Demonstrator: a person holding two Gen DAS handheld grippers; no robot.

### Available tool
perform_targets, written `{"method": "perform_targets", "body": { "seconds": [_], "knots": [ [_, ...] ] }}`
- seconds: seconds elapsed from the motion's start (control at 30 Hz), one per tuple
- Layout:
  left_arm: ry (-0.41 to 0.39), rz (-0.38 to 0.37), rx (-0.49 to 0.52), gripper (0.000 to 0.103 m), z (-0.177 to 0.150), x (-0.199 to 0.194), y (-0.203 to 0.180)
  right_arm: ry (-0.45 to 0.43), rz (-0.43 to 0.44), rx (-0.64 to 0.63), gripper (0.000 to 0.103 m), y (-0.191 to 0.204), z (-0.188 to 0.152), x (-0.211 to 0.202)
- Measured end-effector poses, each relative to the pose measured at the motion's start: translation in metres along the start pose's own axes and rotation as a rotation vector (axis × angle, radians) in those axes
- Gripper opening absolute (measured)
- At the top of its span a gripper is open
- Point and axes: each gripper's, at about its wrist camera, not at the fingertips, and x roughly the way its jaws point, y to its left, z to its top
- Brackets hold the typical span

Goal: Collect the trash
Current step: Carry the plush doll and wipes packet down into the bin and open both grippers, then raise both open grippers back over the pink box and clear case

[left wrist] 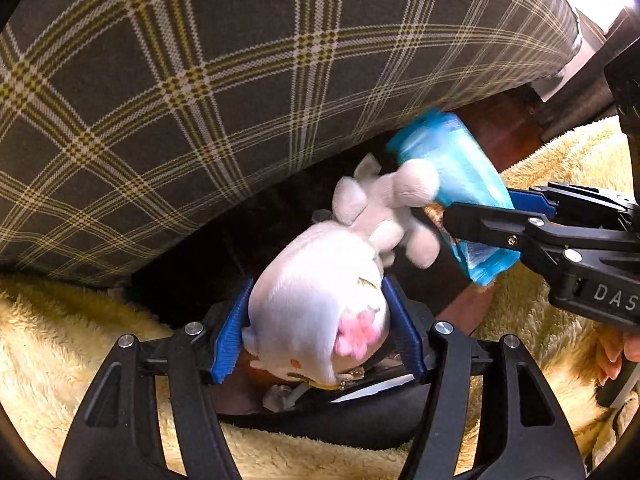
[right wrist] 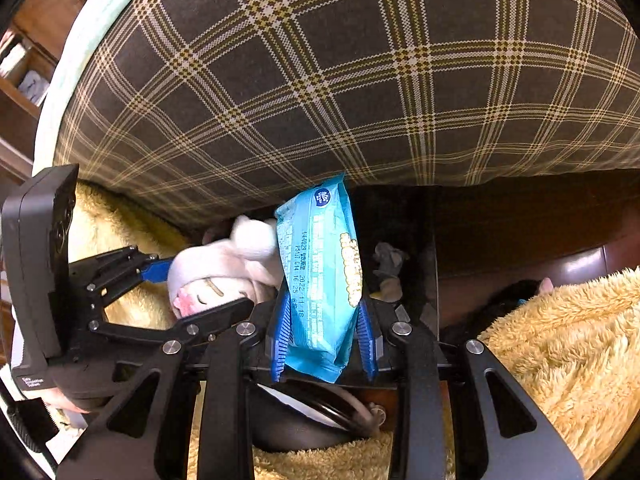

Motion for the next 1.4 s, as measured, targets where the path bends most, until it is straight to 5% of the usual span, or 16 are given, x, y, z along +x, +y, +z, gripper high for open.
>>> {"method": "perform_targets", "body": {
  "seconds": [0.1, 0.2, 0.33, 0.6, 1.07, 1.4],
  "knots": [
    [-0.011, 0.0, -0.007, 0.062, -0.001, 0.002, -0.006, 0.004, -0.002, 0.012, 0.034, -0.004, 0.003, 0.003],
    [-0.027, 0.011, -0.01, 0.071, 0.0, -0.004, -0.005, -0.007, -0.004, 0.02, 0.049, -0.01, 0.003, 0.003],
    [-0.049, 0.038, -0.009, 0.075, 0.001, -0.012, -0.006, -0.029, -0.007, 0.038, 0.051, -0.014, 0.004, -0.002],
    [-0.164, 0.12, 0.009, 0.085, 0.002, -0.044, -0.008, -0.143, -0.042, 0.068, 0.082, -0.021, 0.014, -0.04],
    [-0.505, 0.126, 0.054, 0.094, 0.026, -0.191, -0.007, -0.448, -0.104, -0.066, 0.094, 0.006, 0.074, -0.178],
    [-0.643, 0.198, -0.076, 0.095, 0.082, -0.239, 0.038, -0.501, -0.092, -0.124, 0.095, 0.031, 0.149, -0.194]
  ]
}}
